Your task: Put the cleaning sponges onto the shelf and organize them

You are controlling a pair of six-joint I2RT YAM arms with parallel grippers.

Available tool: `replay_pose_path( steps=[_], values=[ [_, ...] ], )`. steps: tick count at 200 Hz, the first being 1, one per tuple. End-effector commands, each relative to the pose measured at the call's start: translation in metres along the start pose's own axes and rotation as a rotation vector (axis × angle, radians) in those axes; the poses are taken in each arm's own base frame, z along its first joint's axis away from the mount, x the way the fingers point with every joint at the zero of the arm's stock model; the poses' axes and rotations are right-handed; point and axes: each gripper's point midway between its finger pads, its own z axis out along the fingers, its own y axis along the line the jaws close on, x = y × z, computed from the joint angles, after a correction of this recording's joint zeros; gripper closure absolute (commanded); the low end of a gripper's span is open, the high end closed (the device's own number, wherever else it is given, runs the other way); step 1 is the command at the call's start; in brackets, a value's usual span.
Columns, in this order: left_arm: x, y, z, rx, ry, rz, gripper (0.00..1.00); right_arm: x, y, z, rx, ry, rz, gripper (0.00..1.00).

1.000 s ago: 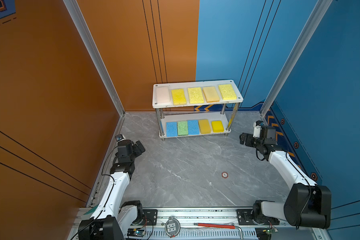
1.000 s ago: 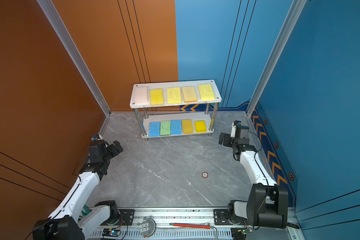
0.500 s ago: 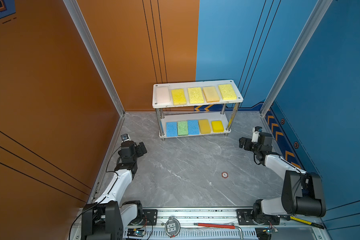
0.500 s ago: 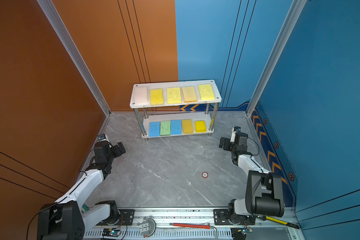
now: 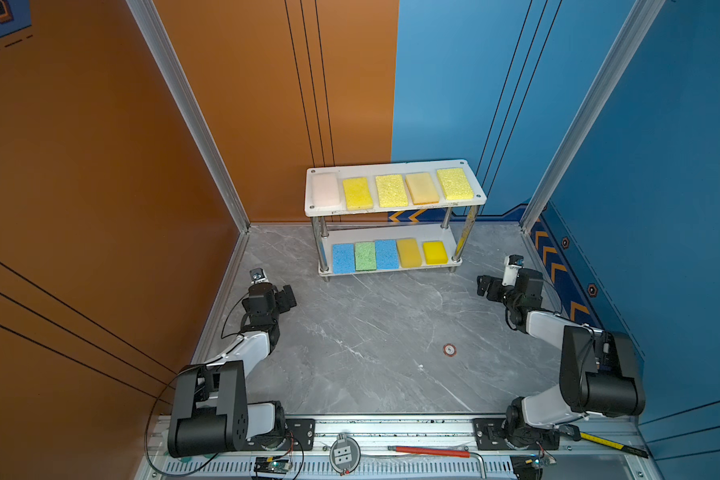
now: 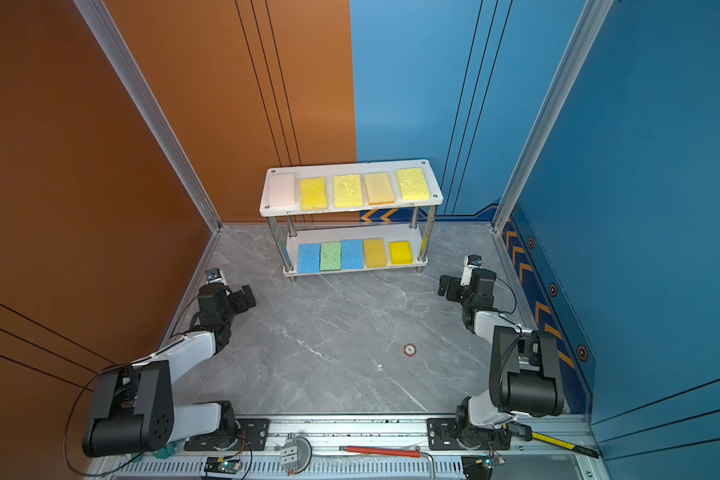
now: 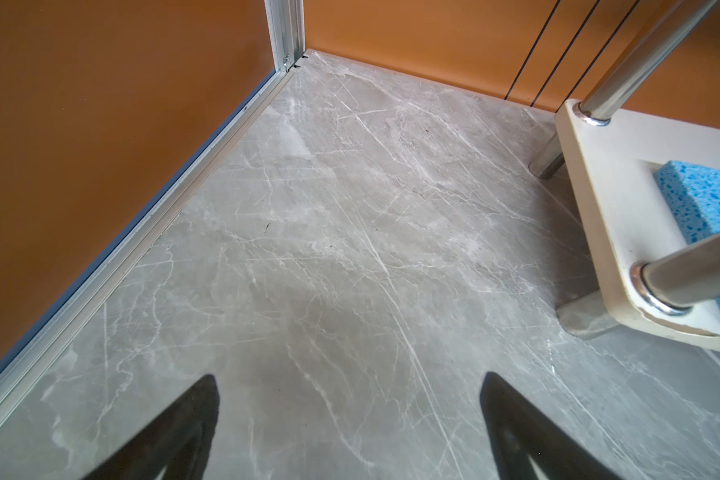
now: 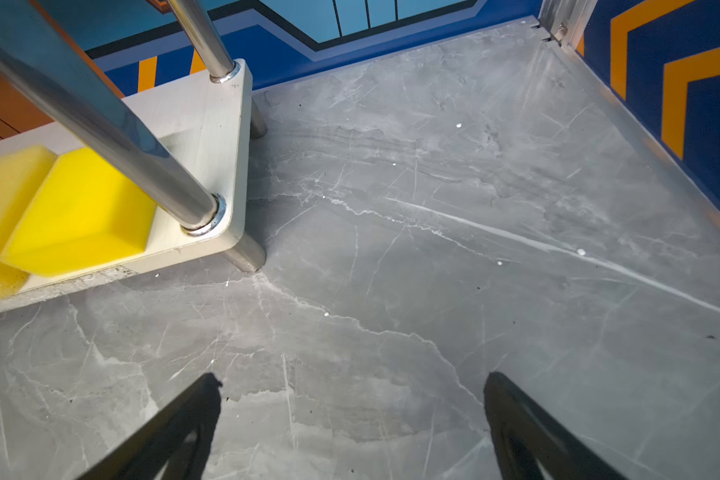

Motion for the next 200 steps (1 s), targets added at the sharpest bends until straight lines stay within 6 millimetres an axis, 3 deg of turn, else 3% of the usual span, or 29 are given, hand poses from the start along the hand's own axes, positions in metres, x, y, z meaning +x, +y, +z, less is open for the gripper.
replay_pose_path(
  steps=[1,84,200],
  values=[
    [-0.005,-0.014,0.002,0.060,-0.051,0.043,0.02,-0.001,0.001,0.001,-0.021,-0.025,0.013,0.00],
    [-0.003,-0.048,0.011,0.220,-0.091,0.140,0.02,0.000,0.005,0.001,-0.048,-0.056,0.016,0.00],
    [0.006,-0.058,0.011,0.276,-0.129,0.168,0.02,0.000,0.017,0.000,-0.086,-0.084,-0.022,0.00]
  ],
)
